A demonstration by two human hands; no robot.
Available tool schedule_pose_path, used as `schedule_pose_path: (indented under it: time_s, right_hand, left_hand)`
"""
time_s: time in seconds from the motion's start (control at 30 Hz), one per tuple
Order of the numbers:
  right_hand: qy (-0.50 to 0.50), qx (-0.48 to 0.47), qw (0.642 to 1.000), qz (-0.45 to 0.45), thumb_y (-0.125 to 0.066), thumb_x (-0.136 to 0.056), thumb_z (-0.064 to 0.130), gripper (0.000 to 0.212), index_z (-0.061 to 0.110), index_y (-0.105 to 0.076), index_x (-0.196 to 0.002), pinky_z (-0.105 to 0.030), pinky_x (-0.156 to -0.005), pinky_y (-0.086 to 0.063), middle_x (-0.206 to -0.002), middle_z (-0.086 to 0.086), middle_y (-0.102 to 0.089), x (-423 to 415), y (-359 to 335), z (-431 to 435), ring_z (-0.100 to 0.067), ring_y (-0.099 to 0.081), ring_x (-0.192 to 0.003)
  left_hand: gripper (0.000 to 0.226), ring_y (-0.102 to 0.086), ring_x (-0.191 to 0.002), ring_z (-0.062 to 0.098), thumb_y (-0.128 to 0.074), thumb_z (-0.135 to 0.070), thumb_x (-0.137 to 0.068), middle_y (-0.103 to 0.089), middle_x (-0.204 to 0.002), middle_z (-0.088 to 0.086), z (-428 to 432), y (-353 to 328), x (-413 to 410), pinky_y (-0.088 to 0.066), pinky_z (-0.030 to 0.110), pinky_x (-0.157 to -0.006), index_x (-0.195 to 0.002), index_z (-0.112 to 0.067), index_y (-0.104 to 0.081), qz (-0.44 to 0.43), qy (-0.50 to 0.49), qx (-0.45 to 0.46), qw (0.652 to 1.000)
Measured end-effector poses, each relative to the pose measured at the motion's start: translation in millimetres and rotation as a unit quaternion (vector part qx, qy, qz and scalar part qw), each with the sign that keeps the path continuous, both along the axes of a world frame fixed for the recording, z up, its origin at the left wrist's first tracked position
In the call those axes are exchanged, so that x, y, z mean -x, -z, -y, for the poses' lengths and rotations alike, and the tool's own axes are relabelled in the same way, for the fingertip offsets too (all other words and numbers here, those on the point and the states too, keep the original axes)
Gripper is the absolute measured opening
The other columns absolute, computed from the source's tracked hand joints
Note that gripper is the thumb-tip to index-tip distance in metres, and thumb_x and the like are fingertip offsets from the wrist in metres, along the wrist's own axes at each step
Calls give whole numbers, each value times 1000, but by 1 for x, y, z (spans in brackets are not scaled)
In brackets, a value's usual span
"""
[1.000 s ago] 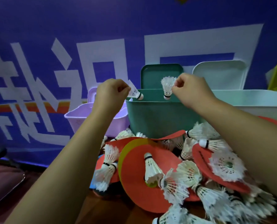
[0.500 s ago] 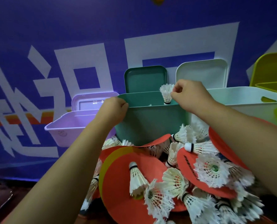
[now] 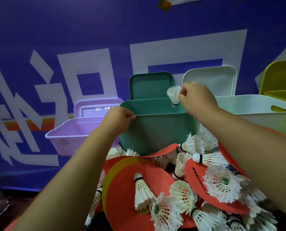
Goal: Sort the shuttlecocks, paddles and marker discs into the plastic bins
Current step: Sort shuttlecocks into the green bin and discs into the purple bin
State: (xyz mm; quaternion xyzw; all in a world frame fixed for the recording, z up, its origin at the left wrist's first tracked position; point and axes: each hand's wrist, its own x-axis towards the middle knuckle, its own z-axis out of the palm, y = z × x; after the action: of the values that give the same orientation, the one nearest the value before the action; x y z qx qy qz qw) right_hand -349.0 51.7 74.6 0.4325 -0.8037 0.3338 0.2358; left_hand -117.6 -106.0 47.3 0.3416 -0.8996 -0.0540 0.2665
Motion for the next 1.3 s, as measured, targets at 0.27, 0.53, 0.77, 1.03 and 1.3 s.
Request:
schedule_pose_path:
  time_s: [0.27, 0.53, 0.77, 1.03, 1.3]
  right_hand:
    - [28, -187, 982, 26, -45, -98, 32, 35, 23, -77, -108, -39, -85, -51, -109, -10, -72, -1, 11, 9, -38, -54, -112]
    - [-32, -143, 989, 28, -49, -96, 27, 32, 22, -80, -100, -44, -94, -57, -107, -4, -74, -18, 10, -12, -36, -61, -109]
    - [-168, -79, 982, 25, -63, -99, 30, 17, 29, -80, -101, -29, -87, -47, -103, 10, -68, -74, 10, -60, -14, -64, -99]
    - [-315, -159, 934, 56, -71, -96, 37, 11, 39, -78, -104, -22, -89, -50, -102, 20, -71, -141, 44, -149, 3, -64, -100]
    - [-289, -252, 924, 19, -49, -94, 62, 43, 46, -62, -132, -40, -106, -46, -120, 26, -59, -156, 95, -167, -5, -48, -122]
  left_hand:
    - [25, -67, -93, 30, -61, -29, -105, -77, -106, 11, -4, -1, -3, -49, 29, -77, -112, -16, -81, -15, -10, -38, 999]
    - [30, -66, -114, 31, -57, -25, -106, -74, -126, 8, -8, 2, -3, -50, 34, -98, -130, -20, -74, 4, -17, -25, 1000]
    - [71, -21, -158, 29, -52, -35, -108, -22, -172, 9, -36, -2, -22, -21, 40, -127, -166, -11, -19, 129, -3, -4, 992]
    - [28, -62, -105, -6, -58, -46, -102, -69, -119, -22, -166, 19, -120, -52, 23, -90, -126, -37, -70, 42, 95, -35, 994]
    - [23, -63, -98, 2, -65, -53, -95, -63, -102, -23, -239, 101, -163, -46, 17, -80, -110, -36, -64, -61, 133, -58, 988]
